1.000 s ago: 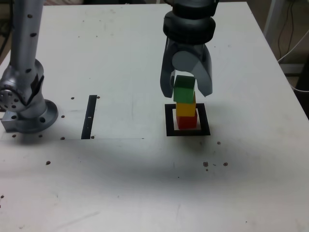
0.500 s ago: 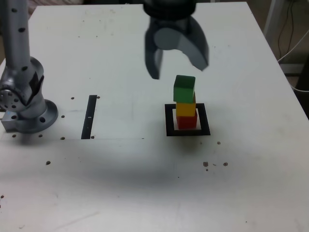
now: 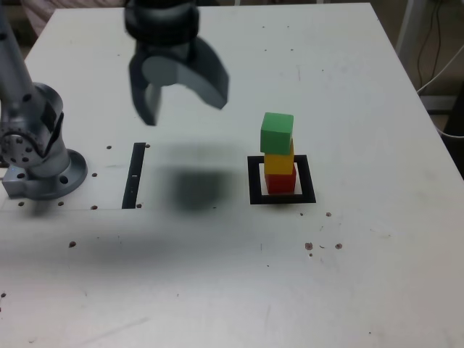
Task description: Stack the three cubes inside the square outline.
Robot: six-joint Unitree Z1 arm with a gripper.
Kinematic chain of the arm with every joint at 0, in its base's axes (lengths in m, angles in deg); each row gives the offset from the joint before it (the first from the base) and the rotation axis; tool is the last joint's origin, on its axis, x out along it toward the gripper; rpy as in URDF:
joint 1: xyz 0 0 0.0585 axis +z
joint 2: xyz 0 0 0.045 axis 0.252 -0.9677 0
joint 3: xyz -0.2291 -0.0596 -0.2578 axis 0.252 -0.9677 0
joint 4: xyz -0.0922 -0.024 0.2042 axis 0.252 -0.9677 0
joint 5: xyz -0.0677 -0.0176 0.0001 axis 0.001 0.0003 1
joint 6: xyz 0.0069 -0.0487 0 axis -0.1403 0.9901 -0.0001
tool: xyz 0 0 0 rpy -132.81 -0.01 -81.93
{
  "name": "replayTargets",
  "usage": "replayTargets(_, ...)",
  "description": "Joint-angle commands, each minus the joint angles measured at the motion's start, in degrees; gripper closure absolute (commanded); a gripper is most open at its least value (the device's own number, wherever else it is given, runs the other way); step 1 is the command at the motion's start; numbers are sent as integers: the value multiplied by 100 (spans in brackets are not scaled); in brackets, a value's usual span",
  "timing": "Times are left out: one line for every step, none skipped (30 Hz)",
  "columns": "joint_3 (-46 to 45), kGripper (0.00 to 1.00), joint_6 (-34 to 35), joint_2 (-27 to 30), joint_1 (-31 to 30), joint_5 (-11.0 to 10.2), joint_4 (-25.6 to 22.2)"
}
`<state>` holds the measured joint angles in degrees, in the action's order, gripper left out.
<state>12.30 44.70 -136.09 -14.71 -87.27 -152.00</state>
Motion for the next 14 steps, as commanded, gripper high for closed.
replayTargets(-171, 0, 64, 142, 3, -18, 51)
replayTargets(-267, 0, 91, 161, 3, 0, 66)
replayTargets(-383, 0, 114, 170, 3, 42, 90)
replayTargets(-519, 0, 133, 173, 3, 100, 129)
replayTargets(-662, 0, 153, 178, 3, 162, 185)
replayTargets(-799, 0, 173, 188, 3, 218, 256)
replayTargets(-923, 0, 191, 208, 2, 264, 344)
replayTargets(-1030, 0, 204, 242, 2, 302, 448)
replayTargets(-1116, 0, 210, 291, 2, 326, 561)
replayTargets(-1186, 0, 214, 345, 2, 337, 678)
replayTargets(-1250, 0, 216, 396, 2, 341, 799)
replayTargets(-1322, 0, 217, 438, 2, 346, 919)
replayTargets(-1410, 1, 219, 461, 2, 354, 1025)
replayTargets(-1508, 1, 219, 463, 2, 366, 1112)
